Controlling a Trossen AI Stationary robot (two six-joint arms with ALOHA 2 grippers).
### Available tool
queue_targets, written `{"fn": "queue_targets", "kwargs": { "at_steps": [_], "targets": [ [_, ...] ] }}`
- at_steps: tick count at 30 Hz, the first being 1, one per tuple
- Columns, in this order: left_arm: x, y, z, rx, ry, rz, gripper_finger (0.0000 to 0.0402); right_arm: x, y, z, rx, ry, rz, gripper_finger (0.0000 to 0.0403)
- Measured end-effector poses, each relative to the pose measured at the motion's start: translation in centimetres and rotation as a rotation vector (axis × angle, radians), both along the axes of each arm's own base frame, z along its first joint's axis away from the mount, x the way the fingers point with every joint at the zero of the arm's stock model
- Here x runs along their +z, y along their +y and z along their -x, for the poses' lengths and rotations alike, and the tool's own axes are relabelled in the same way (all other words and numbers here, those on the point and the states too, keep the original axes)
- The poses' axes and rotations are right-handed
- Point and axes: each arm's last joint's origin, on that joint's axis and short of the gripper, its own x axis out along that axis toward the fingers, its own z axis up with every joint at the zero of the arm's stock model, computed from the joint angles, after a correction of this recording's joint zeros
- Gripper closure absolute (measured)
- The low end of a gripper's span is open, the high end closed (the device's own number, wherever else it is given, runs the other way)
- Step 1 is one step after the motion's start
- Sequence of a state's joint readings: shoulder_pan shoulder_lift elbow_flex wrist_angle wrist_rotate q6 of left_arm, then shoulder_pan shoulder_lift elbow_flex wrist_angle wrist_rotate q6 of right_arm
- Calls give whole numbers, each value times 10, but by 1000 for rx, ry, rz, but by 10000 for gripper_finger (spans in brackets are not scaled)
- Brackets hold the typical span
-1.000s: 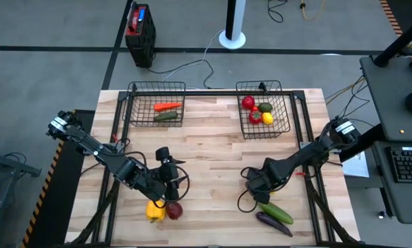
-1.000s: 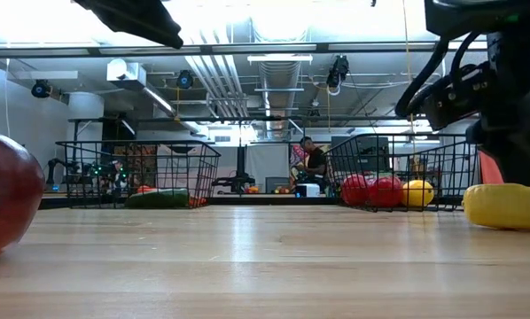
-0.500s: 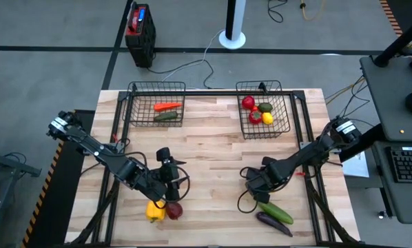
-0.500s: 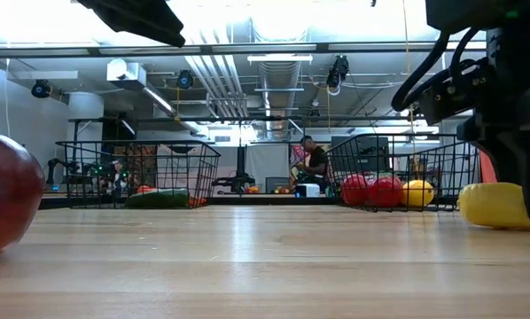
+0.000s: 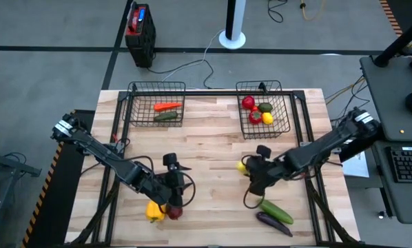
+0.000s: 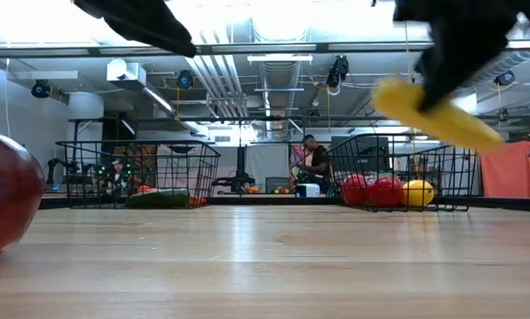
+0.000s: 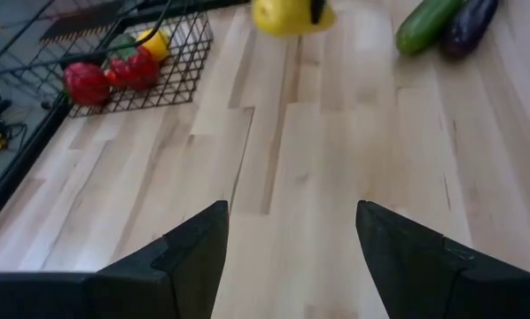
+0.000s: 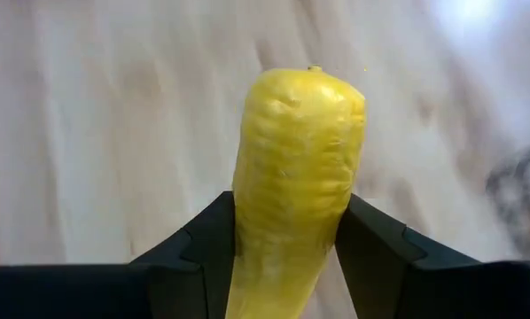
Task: Sort produce into baskets
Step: Put the yellow corn into the left black wire basket
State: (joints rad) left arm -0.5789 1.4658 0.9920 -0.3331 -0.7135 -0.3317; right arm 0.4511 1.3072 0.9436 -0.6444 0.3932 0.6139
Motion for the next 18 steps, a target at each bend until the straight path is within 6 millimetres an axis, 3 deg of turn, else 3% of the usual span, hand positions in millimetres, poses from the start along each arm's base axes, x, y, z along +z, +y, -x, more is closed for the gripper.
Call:
{"fn": "queue_targets", "kwargs": {
  "at_steps": [9, 14, 18],
  "targets": [
    [11, -6, -9, -93, -104, -62, 171, 41, 2, -11, 141, -366, 143, 242],
    [14, -8, -12, -133, -204, -81, 171, 43, 7, -24, 203, -469, 226, 240],
    [13, -8, -11, -188, -383, -39, 171, 43, 9, -34, 231, -523, 266, 241]
  ]
}}
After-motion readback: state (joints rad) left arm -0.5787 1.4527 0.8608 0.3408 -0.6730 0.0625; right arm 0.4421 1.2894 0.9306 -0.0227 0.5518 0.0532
